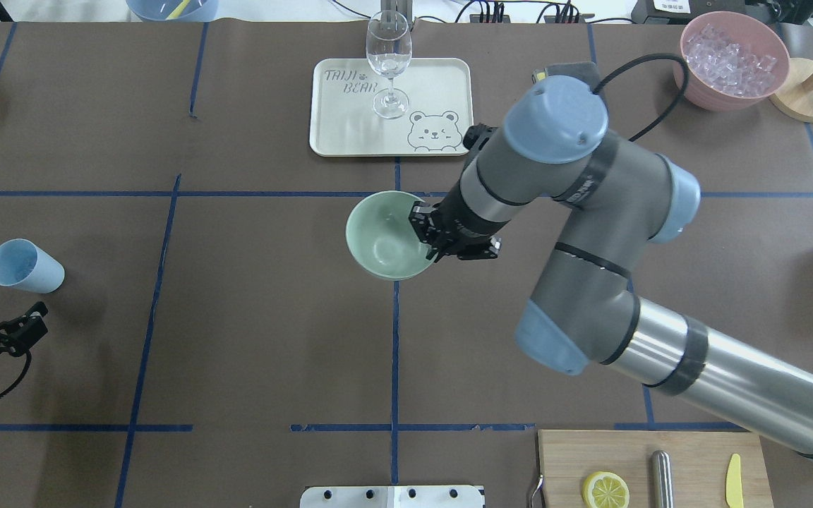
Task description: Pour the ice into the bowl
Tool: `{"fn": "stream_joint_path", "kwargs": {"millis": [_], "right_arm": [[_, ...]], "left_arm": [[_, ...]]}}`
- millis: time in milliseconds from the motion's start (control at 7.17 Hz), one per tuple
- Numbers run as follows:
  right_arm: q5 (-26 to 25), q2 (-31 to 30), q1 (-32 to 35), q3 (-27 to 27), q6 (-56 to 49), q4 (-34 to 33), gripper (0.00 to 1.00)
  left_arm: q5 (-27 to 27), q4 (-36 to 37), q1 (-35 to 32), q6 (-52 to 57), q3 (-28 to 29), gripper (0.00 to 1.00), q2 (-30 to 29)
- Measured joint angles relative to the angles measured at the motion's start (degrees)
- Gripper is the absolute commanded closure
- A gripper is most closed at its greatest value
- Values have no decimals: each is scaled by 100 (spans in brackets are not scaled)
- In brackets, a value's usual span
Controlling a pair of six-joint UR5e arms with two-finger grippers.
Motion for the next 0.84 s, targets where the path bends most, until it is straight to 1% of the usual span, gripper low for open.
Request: {"fn": "stream_joint_path", "kwargs": {"millis": [279, 419, 558, 837], "right_arm": [[-299, 911, -354, -906, 229, -120, 100], [-464, 1257, -498, -1336, 275, -114, 100], [-587, 1548, -616, -1733, 303, -101, 100], [-937, 1959, -768, -2353, 296, -34, 100]], "left_arm": [[521, 13, 21, 21, 306, 0, -197], [711, 17, 24, 26, 446, 0, -279], [804, 19, 25, 30, 548, 0, -338], [863, 15, 19, 33, 623, 0, -388]]}}
